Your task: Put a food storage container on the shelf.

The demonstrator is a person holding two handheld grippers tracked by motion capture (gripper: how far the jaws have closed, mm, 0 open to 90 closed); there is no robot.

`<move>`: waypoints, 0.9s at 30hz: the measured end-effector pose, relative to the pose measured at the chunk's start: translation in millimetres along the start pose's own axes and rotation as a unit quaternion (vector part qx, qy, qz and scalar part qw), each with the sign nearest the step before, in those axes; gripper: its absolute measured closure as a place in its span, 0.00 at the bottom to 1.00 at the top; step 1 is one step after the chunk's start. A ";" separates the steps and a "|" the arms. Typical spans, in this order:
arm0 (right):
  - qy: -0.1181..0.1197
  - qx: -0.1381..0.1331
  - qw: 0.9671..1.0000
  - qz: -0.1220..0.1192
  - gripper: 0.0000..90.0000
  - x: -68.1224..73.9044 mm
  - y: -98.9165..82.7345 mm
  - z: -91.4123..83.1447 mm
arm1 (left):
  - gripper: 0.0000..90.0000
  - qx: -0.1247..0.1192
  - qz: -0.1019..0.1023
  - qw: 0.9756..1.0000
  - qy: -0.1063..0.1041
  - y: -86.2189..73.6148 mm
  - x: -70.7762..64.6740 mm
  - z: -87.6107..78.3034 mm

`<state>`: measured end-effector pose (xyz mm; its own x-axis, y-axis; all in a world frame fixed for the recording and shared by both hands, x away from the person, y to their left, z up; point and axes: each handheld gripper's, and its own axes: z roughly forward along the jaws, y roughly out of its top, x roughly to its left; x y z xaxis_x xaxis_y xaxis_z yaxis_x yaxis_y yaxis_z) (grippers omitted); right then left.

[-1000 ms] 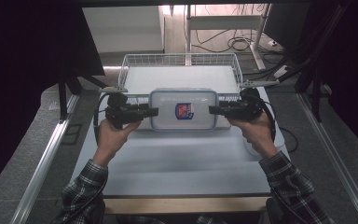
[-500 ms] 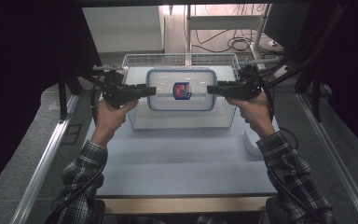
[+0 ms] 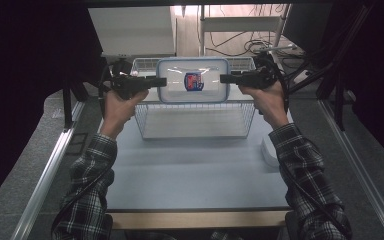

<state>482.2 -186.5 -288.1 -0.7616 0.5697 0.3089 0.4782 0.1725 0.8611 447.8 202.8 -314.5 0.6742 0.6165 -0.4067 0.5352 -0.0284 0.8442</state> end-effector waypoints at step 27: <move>-0.021 -0.002 1.000 0.014 0.53 -11.5 1.8 13.1 | 0.55 -0.023 0.001 1.000 0.008 -3.4 11.3 11.5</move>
<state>497.5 -182.2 -295.4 -0.7289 0.6073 0.3159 0.4972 0.1525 0.8541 459.4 200.8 -326.0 0.6670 0.6283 -0.4004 0.5101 0.0065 0.8601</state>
